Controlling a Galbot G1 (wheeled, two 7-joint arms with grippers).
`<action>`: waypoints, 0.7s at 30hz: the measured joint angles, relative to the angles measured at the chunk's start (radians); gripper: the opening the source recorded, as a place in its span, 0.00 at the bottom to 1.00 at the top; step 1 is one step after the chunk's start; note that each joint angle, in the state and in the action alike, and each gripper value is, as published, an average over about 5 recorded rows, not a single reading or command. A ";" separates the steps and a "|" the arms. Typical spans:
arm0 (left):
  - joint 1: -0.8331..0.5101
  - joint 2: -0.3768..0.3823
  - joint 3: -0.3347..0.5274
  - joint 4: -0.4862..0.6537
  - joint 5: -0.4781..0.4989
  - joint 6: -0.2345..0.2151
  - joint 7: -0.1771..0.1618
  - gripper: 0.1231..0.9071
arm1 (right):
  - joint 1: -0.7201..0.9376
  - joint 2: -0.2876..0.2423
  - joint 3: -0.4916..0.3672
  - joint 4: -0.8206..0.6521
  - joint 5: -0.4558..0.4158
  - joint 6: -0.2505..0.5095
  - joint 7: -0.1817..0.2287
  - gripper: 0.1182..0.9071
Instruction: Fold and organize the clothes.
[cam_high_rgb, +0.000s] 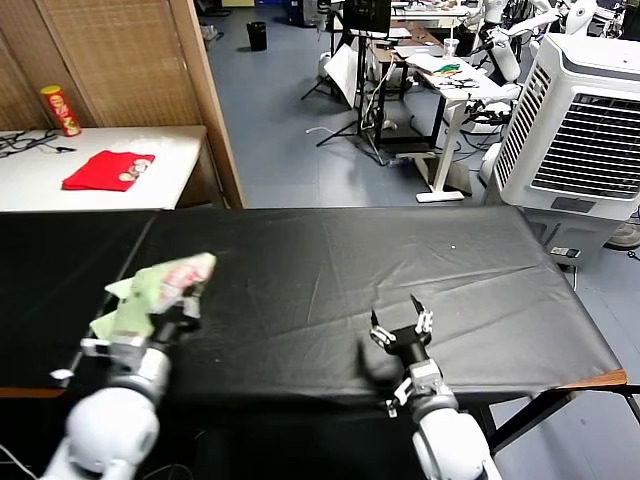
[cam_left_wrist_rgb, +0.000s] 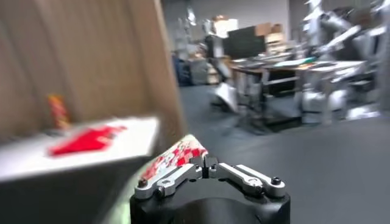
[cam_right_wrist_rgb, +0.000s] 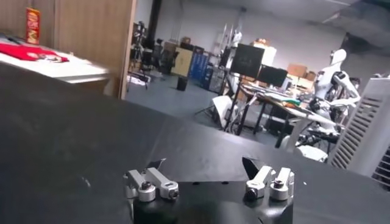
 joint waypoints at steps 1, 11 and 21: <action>-0.005 -0.020 0.030 0.004 0.014 -0.002 -0.001 0.02 | 0.001 -0.002 -0.002 -0.001 0.007 -0.002 -0.002 0.86; 0.010 -0.155 0.199 0.025 0.177 -0.026 0.090 0.58 | 0.060 -0.046 -0.059 -0.006 0.233 -0.111 -0.085 0.86; 0.069 -0.125 0.145 -0.010 0.188 -0.070 0.093 0.86 | 0.237 -0.017 -0.215 -0.098 0.667 -0.290 -0.077 0.86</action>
